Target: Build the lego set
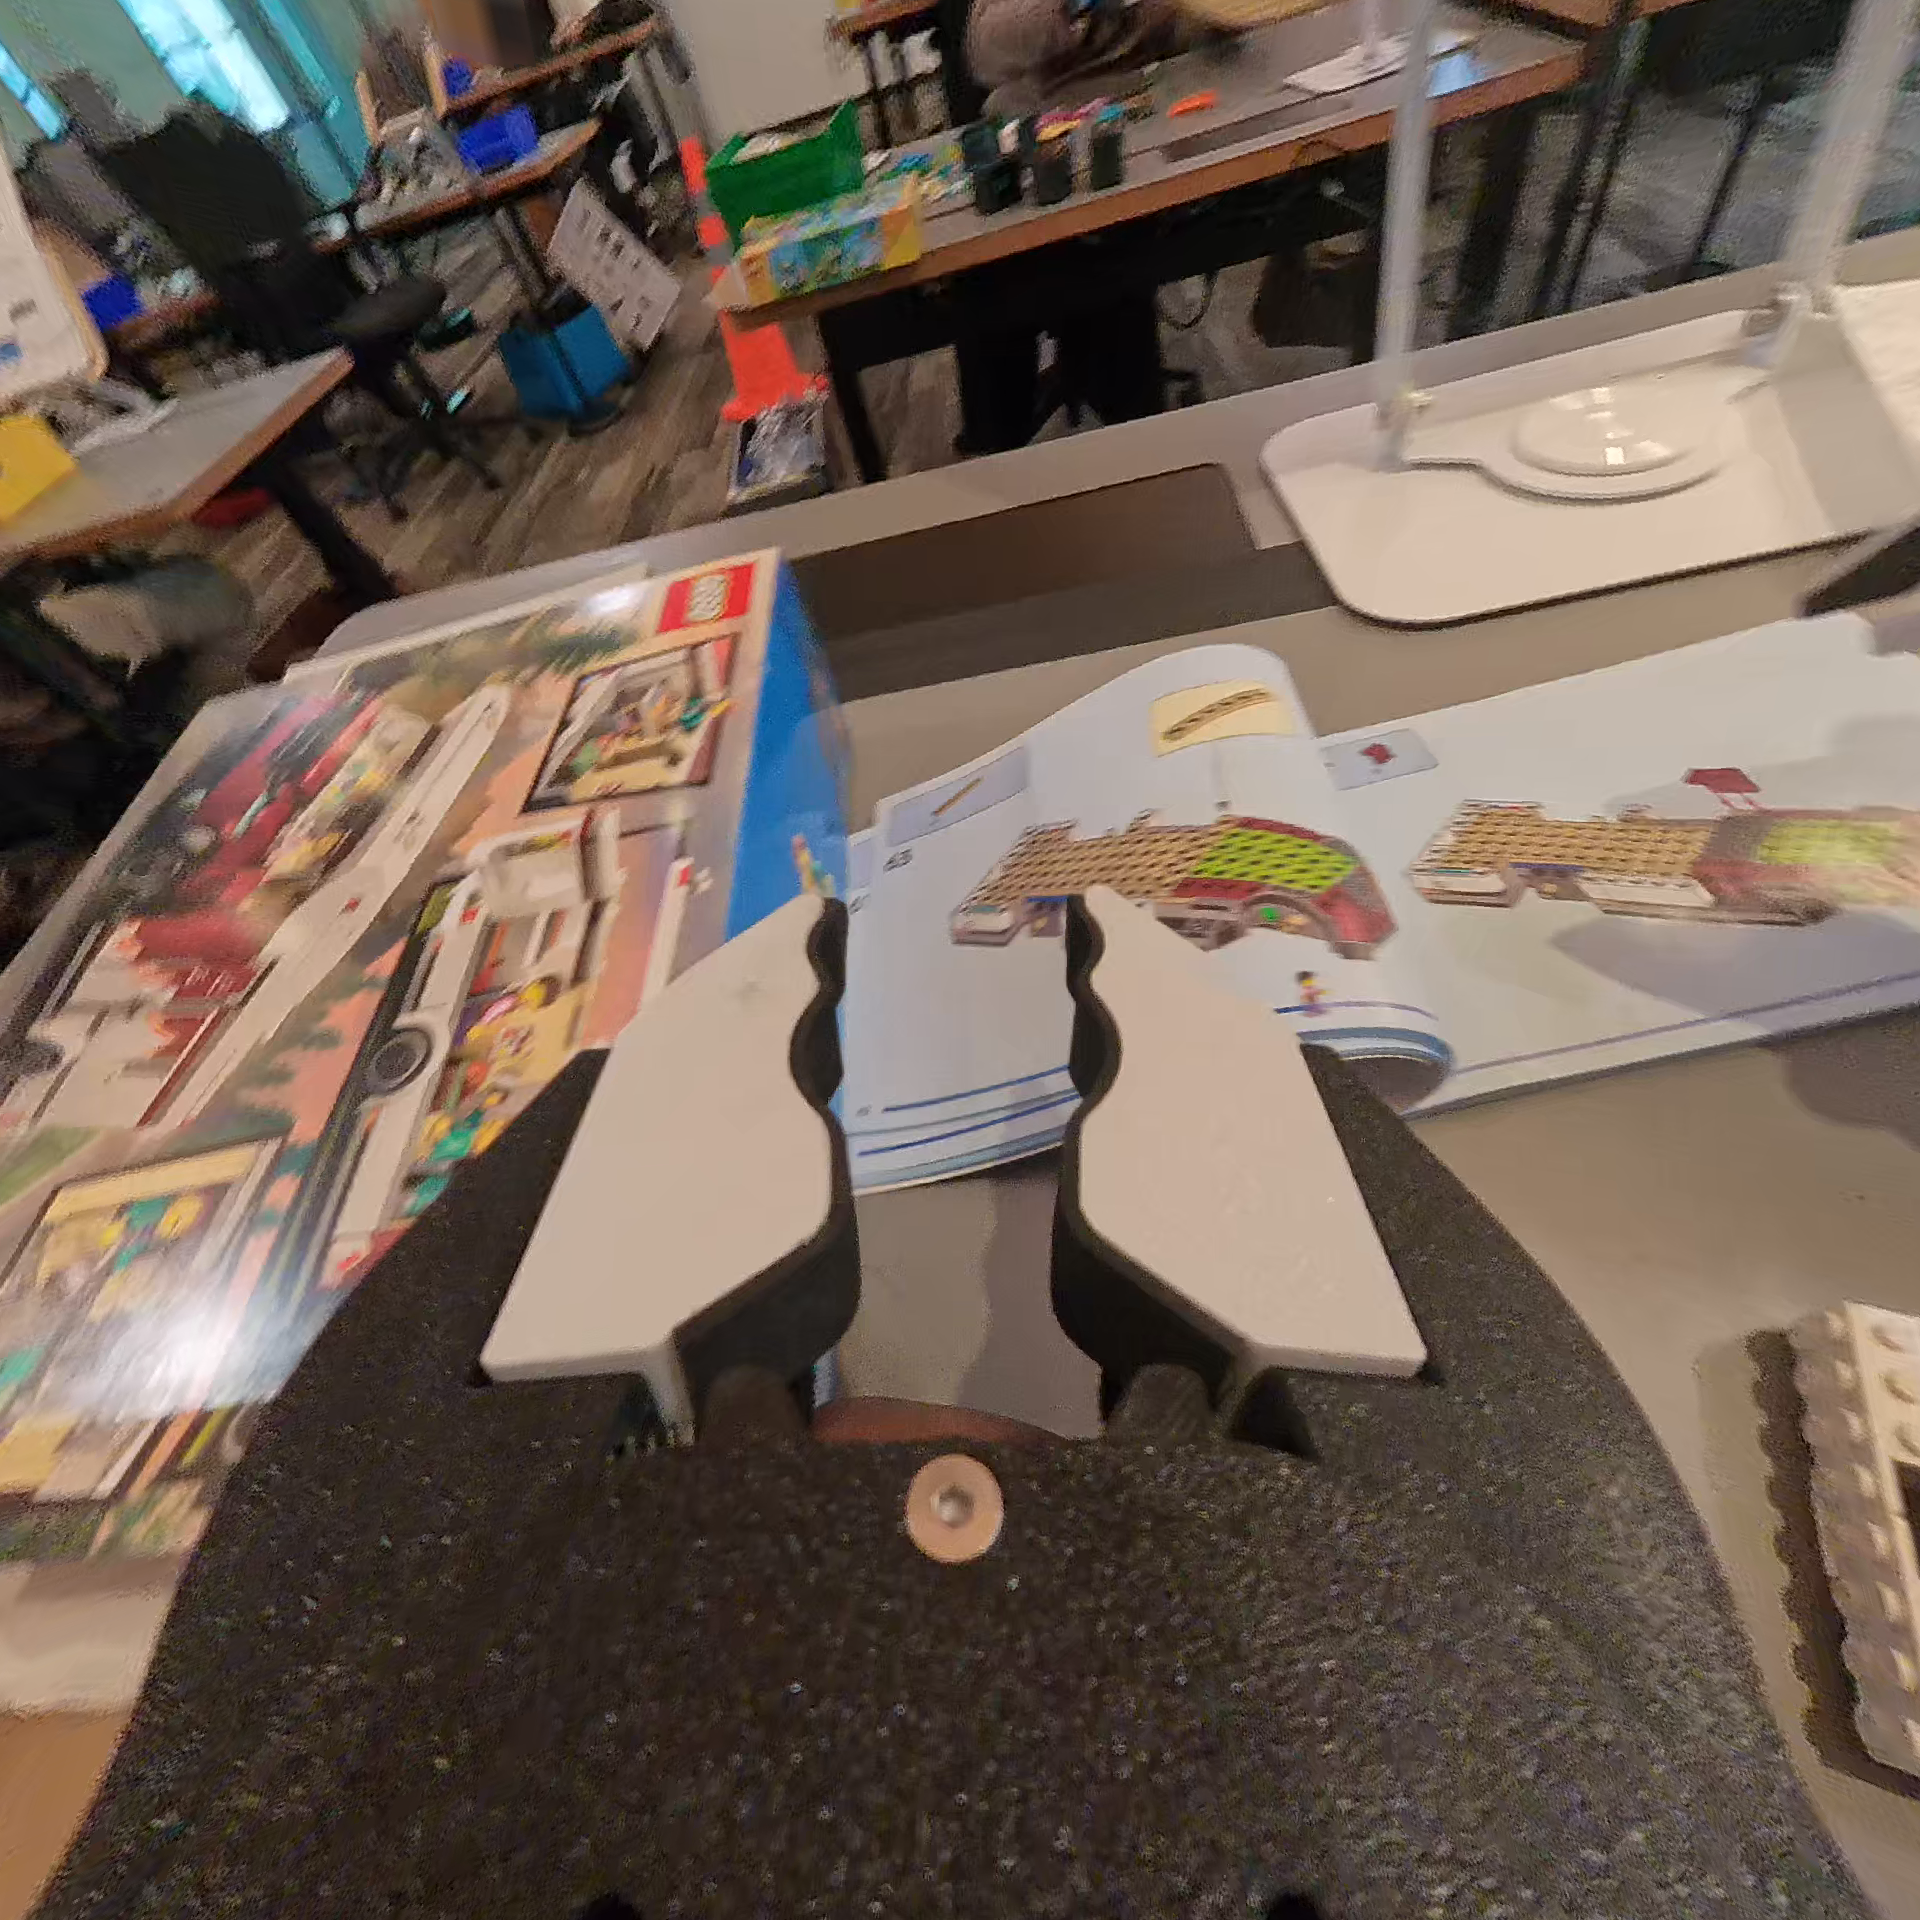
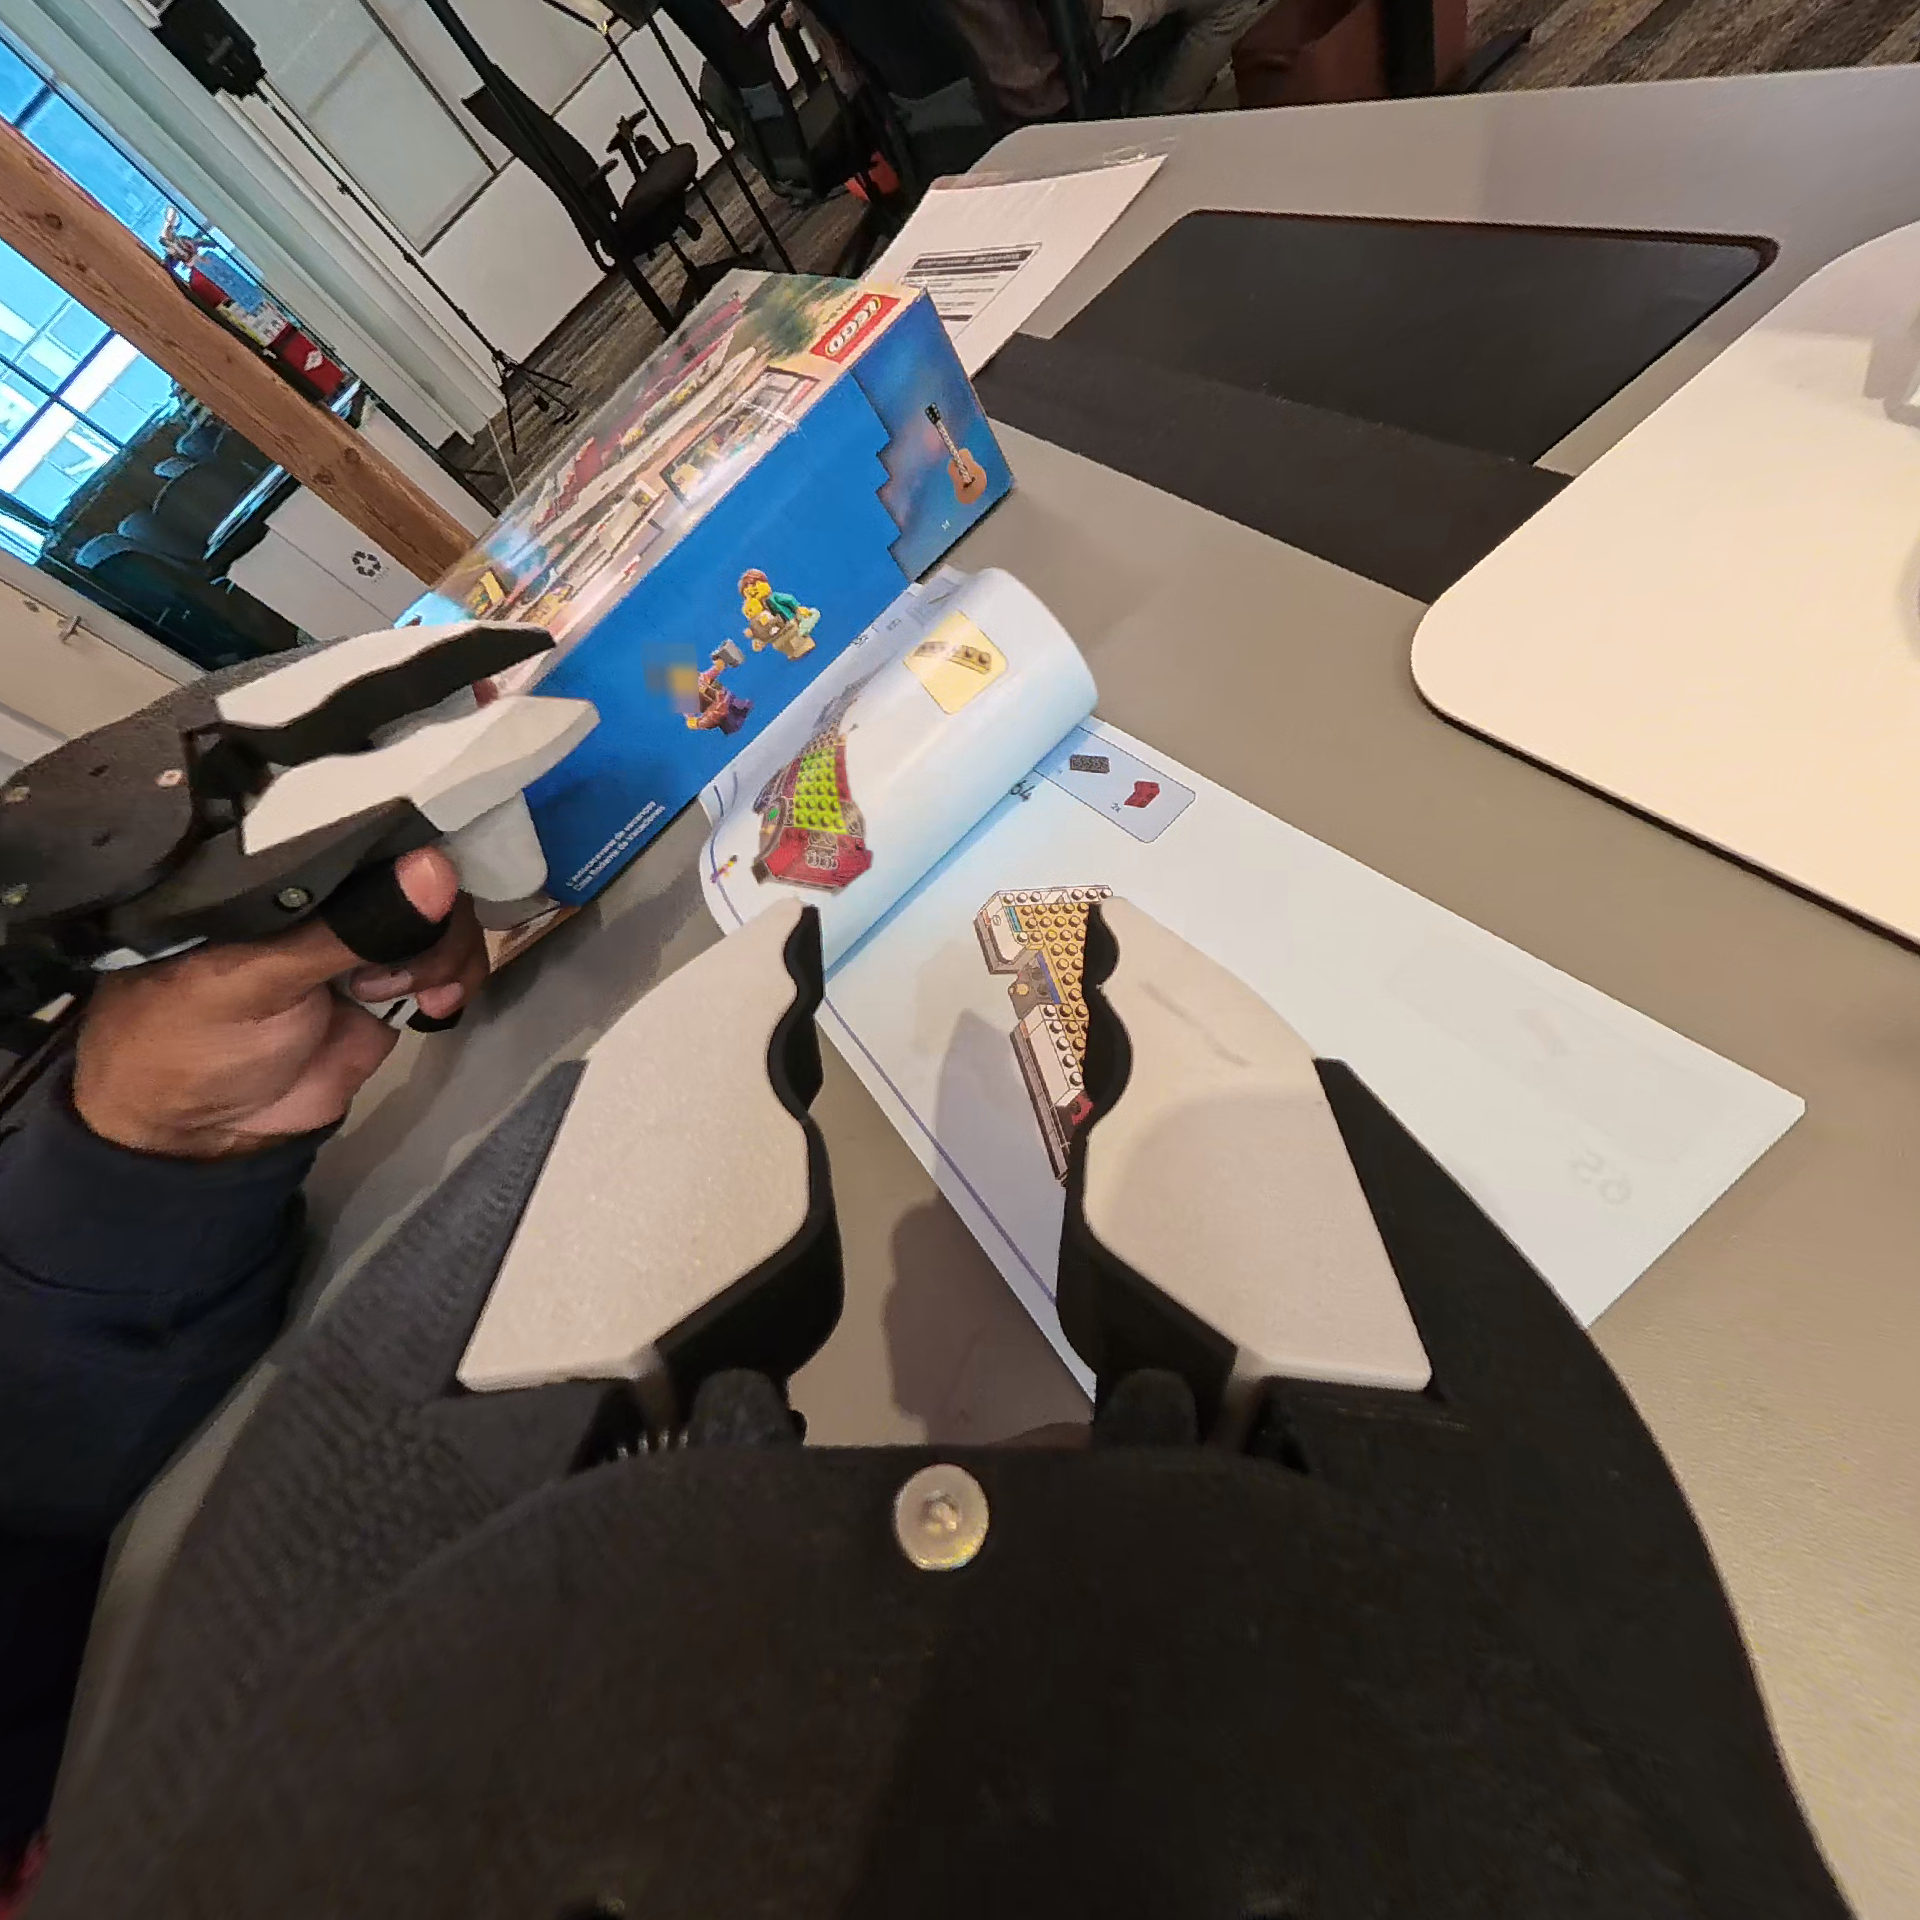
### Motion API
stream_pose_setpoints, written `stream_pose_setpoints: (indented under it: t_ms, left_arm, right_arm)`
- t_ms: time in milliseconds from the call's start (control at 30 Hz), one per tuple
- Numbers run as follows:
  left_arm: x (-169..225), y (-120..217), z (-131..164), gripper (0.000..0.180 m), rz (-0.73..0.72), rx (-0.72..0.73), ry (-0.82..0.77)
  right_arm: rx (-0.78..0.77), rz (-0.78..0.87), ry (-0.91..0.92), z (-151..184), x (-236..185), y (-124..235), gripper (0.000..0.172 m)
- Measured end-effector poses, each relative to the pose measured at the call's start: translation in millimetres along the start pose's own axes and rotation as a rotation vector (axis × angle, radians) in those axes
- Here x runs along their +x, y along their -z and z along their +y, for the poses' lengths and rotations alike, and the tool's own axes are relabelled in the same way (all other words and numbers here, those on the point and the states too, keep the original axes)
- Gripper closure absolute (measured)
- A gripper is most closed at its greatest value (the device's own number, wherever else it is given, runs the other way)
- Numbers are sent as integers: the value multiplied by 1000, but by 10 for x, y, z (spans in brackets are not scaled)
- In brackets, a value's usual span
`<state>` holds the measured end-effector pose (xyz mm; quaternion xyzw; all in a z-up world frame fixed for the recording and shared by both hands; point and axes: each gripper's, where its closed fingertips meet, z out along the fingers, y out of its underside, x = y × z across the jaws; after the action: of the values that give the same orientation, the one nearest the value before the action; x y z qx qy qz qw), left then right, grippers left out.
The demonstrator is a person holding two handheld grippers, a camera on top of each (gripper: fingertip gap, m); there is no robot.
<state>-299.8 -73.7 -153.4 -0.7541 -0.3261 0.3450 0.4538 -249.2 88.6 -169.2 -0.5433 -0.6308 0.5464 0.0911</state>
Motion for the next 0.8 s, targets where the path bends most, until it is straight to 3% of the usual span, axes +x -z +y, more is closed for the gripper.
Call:
stream_pose_setpoints:
  t_ms: [133,333,433,667,800]
  left_arm:
    - [394,-84,34,140,86,-13,-145]
    - [741,-229,16,139,187,-25,-146]
    - [737,-296,216,139,177,-141,-157]
    - [600,-270,309,140,214,-177,56]
    - [572,-226,218,140,250,-105,115]
  right_arm:
    - [-8,0,1,22,-4,-22,124]
    - [-28,-1,18,69,-48,-71,124]
    - [-32,-3,23,73,-68,-78,124]
    - [-25,-4,29,42,-93,-61,125]
    - [-23,0,38,29,-112,-39,125]
